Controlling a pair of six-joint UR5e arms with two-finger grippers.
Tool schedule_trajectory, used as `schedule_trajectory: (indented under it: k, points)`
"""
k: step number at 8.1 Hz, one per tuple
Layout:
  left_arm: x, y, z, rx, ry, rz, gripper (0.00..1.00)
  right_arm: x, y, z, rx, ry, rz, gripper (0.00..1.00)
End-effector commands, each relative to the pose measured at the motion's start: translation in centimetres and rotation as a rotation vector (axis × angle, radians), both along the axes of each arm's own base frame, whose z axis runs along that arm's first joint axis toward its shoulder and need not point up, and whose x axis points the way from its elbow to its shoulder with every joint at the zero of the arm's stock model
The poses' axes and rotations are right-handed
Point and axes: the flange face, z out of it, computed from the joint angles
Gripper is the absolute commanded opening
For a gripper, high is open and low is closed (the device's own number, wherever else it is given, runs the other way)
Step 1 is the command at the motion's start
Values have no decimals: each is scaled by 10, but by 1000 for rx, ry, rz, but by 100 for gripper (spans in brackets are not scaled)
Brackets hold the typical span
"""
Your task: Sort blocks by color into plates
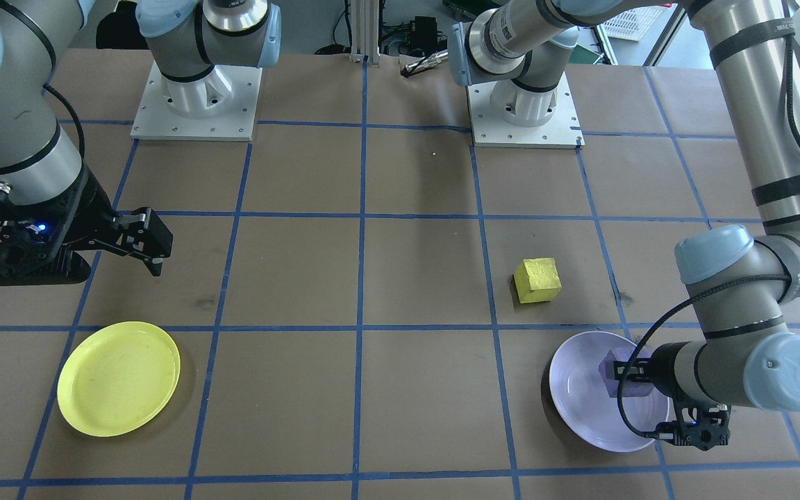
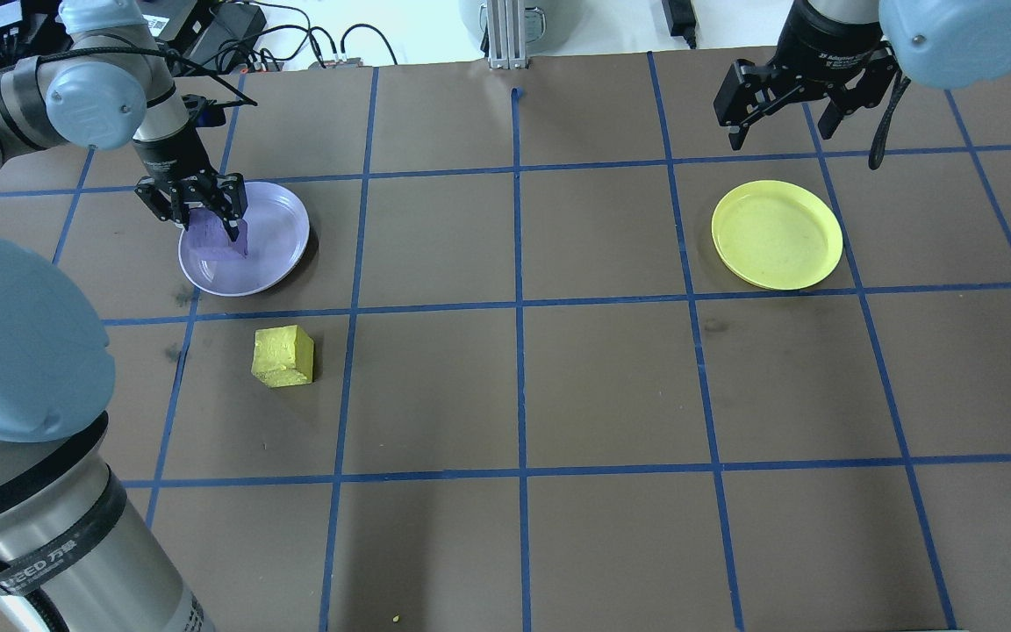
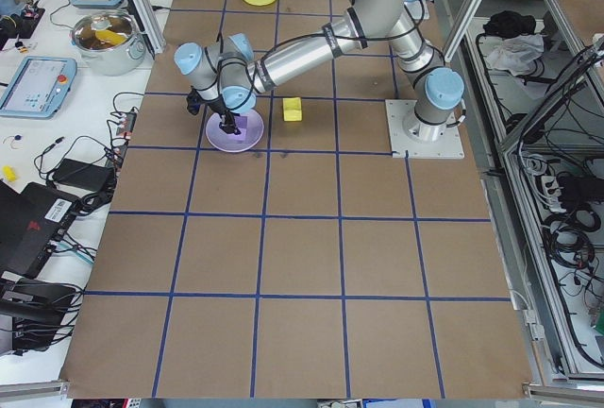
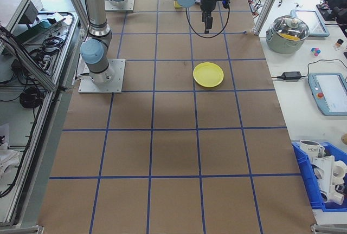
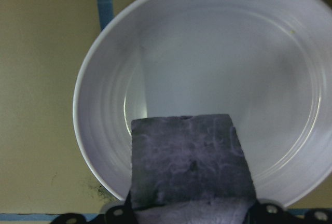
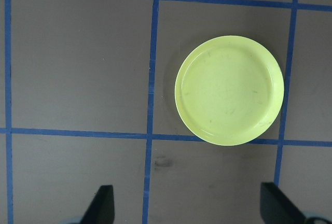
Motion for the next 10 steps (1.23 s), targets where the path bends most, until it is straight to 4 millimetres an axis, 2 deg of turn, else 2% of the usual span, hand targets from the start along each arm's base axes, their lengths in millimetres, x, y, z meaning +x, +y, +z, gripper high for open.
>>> schedule_trajectory:
  k: [1,2,5,6,7,8,10]
  points:
    - [-1,0,7,-16,-2,1,100,0,0,0,-3,-3,-5,100]
    - [-5,3,28,-35,-9,-6,100,0,0,0,-3,-1,-5,100]
    - [-19,35,107,-56,19,1,100,0,0,0,-3,0,1,100]
    - [-32,46,144,-116,35,-4,100,0,0,0,-4,1,3,100]
    - [-54,61,164,-131,32,-24,100,0,0,0,-4,1,4,100]
    - [-76,78,162,-108,1,110,100,0,0,0,-4,1,4,100]
    - [-88,107,125,-57,-14,164,100,0,0,0,-4,1,4,100]
